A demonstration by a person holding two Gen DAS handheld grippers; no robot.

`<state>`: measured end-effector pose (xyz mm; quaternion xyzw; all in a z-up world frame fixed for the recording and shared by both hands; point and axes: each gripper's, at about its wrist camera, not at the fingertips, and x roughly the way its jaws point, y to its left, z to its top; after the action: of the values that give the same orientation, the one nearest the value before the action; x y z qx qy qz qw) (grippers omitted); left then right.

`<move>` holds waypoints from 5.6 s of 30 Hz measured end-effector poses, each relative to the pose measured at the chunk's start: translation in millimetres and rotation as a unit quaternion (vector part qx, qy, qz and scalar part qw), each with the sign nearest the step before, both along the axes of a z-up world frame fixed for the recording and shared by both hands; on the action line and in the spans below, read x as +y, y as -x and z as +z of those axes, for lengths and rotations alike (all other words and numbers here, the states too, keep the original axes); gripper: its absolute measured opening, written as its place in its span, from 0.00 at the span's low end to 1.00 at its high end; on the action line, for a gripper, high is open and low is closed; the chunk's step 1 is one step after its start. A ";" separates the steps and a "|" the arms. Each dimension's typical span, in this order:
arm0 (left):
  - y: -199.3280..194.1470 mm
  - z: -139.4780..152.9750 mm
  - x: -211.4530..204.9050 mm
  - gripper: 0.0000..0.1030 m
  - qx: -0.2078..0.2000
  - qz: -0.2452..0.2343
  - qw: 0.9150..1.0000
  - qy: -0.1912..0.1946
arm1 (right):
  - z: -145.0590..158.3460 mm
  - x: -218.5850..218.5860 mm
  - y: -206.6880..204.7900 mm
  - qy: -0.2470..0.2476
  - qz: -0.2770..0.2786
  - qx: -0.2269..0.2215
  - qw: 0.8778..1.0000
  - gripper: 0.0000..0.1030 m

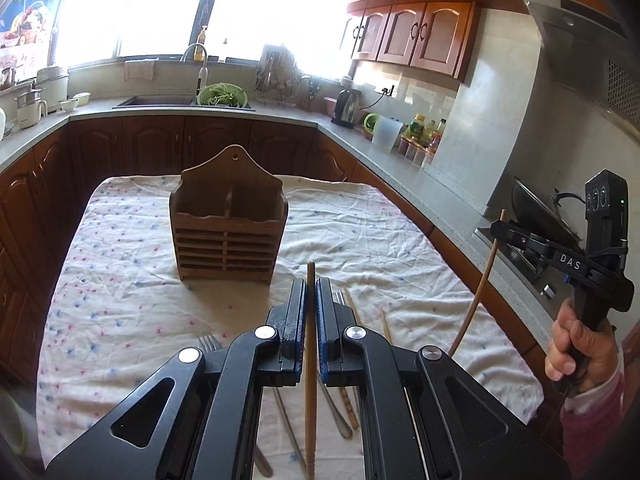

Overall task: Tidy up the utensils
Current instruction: 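Lift both held chopsticks upright and carry them over the wooden utensil holder, then open both tools to drop the chopsticks into the holder, then move both open tools back down to the remaining utensils, then close the left tool on a thin metal chopstick while the right tool grasps a bamboo chopstick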

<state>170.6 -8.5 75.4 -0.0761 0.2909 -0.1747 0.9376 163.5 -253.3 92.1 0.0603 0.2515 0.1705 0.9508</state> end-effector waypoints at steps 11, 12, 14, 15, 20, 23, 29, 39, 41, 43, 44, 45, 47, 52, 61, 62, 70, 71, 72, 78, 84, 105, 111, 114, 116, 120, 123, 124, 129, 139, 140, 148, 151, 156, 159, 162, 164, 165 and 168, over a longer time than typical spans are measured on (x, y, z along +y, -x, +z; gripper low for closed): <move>10.1 13.3 15.0 0.04 -0.032 0.014 0.999 0.019 | 9.3 10.6 4.4 -0.021 0.010 -0.021 1.000 0.05; 10.2 14.0 15.4 0.04 -0.034 0.015 0.999 0.020 | 9.6 12.1 4.3 -0.022 0.011 -0.022 0.999 0.05; 10.1 15.4 16.9 0.04 -0.036 0.015 0.999 0.023 | 10.0 15.4 3.8 -0.024 0.012 -0.023 0.999 0.05; 10.2 16.1 17.4 0.04 -0.037 0.016 0.999 0.023 | 9.9 16.4 4.0 -0.024 0.012 -0.024 0.999 0.05; 5.4 21.1 22.6 0.04 -0.046 0.020 0.998 0.026 | 9.6 22.9 -2.5 -0.029 0.014 -0.026 0.999 0.05; -0.2 26.1 28.3 0.04 -0.053 0.027 0.998 0.028 | 11.0 27.1 -10.3 -0.036 0.016 -0.029 0.999 0.05; -16.0 43.7 45.8 0.04 -0.079 0.046 0.995 0.031 | 22.2 41.7 -31.9 -0.052 0.020 -0.044 0.997 0.05; -63.8 90.6 74.4 0.04 -0.144 0.076 0.986 0.028 | 61.4 75.9 -85.6 -0.083 0.017 -0.088 0.992 0.05; -76.3 100.1 79.8 0.04 -0.156 0.084 0.984 0.029 | 68.7 82.2 -99.7 -0.086 0.015 -0.097 0.991 0.05; -89.7 107.8 86.0 0.04 -0.165 0.090 0.982 0.036 | 73.4 89.1 -112.5 -0.093 0.013 -0.106 0.990 0.05; -96.6 111.0 88.9 0.04 -0.170 0.093 0.980 0.038 | 75.6 91.4 -119.5 -0.094 0.010 -0.110 0.989 0.05; -103.6 113.5 91.4 0.04 -0.175 0.097 0.979 0.039 | 76.9 92.9 -126.8 -0.099 0.009 -0.113 0.989 0.05; -117.0 114.9 94.4 0.04 -0.182 0.105 0.977 0.036 | 77.4 95.8 -140.3 -0.107 0.004 -0.118 0.987 0.05; -152.1 92.8 102.7 0.04 -0.179 0.128 0.975 0.041 | 62.7 102.4 -168.4 -0.119 -0.003 -0.125 0.985 0.05; -189.6 17.7 110.3 0.04 -0.147 0.172 0.972 0.066 | 2.2 108.0 -194.3 -0.131 -0.022 -0.119 0.984 0.05; -191.7 11.6 109.5 0.04 -0.145 0.172 0.972 0.069 | -3.6 108.0 -194.6 -0.134 -0.026 -0.120 0.983 0.05; -197.7 -12.0 93.8 0.04 -0.133 0.173 0.975 0.041 | -29.9 110.7 -195.8 -0.137 -0.036 -0.102 0.985 0.05; -197.9 -11.5 94.7 0.04 -0.130 0.171 0.976 0.042 | -29.1 109.8 -196.6 -0.136 -0.035 -0.099 0.985 0.05; -198.3 -10.6 95.5 0.04 -0.127 0.171 0.976 0.043 | -28.4 108.6 -197.9 -0.136 -0.035 -0.095 0.986 0.05; -203.0 -10.5 101.1 0.05 -0.111 0.173 0.978 0.041 | -22.3 109.3 -203.7 -0.130 -0.027 -0.080 0.988 0.06; -199.4 -11.2 104.0 0.48 -0.097 0.186 0.977 0.032 | -21.6 107.6 -204.4 -0.131 -0.022 -0.065 0.989 0.25; -84.7 -16.5 80.3 0.88 -0.049 0.165 0.984 0.046 | -18.9 32.7 -91.5 -0.134 -0.023 -0.046 0.990 0.99; -56.6 -25.9 63.1 0.88 -0.028 0.145 0.988 0.042 | -32.3 10.4 -49.7 -0.106 -0.037 -0.034 0.993 0.99; -43.7 -33.1 54.2 0.88 -0.017 0.133 0.990 0.040 | -40.1 0.5 -30.1 -0.097 -0.050 -0.026 0.994 0.99; -35.1 -39.6 49.9 0.88 -0.007 0.125 0.991 0.042 | -45.7 -6.7 -18.2 -0.093 -0.060 -0.019 0.994 0.99; -22.5 -50.6 40.1 0.88 0.009 0.115 0.993 0.039 | -57.3 -17.3 -1.5 -0.087 -0.072 -0.005 0.994 0.99; -13.1 -58.8 34.4 0.88 0.020 0.111 0.993 0.035 | -65.5 -22.1 7.8 -0.084 -0.078 0.005 0.993 0.99; -10.9 -61.2 33.2 0.88 0.023 0.110 0.993 0.034 | -68.4 -24.0 10.5 -0.084 -0.080 0.007 0.993 0.99; -5.2 -69.3 30.6 0.88 0.036 0.108 0.993 0.027 | -79.6 -21.3 17.1 -0.076 -0.077 0.021 0.994 0.99; -12.9 -80.7 16.8 0.88 0.059 0.085 0.995 -0.005 | -88.1 0.3 2.7 -0.045 -0.061 0.043 0.996 0.69; -14.6 -82.1 14.4 0.87 0.062 0.080 0.995 -0.008 | -89.5 1.9 -0.6 -0.045 -0.058 0.049 0.996 0.63; -36.2 -102.2 -2.0 0.57 0.104 0.048 0.993 -0.035 | -102.4 17.4 -28.1 -0.033 -0.044 0.082 0.995 0.44; -44.4 -110.8 -5.2 0.49 0.122 0.039 0.991 -0.037 | -109.3 23.1 -40.6 -0.026 -0.041 0.098 0.994 0.35; -56.7 -123.4 -10.5 0.44 0.145 0.029 0.988 -0.041 | -124.5 29.2 -63.0 -0.022 -0.039 0.128 0.991 0.30; -64.6 -130.7 -14.5 0.40 0.159 0.021 0.986 -0.044 | -134.2 34.1 -75.0 -0.013 -0.039 0.146 0.988 0.25; -71.3 -138.0 -18.7 0.38 0.171 0.014 0.984 -0.050 | -141.9 38.1 -85.9 -0.010 -0.038 0.161 0.986 0.22; -75.3 -143.1 -21.2 0.37 0.179 0.010 0.982 -0.055 | -145.3 40.5 -92.0 -0.007 -0.038 0.166 0.985 0.21; -77.3 -145.6 -22.2 0.34 0.183 0.009 0.981 -0.057 | -146.5 41.9 -94.8 -0.004 -0.038 0.168 0.985 0.20; -82.8 -153.2 -23.9 0.29 0.195 0.006 0.979 -0.064 | -151.2 45.2 -104.6 0.005 -0.040 0.178 0.983 0.20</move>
<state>253.3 -32.4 -77.9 -0.0505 0.4781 -0.1323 0.8668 268.1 -208.0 -59.2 0.0950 0.4146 0.1182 0.8973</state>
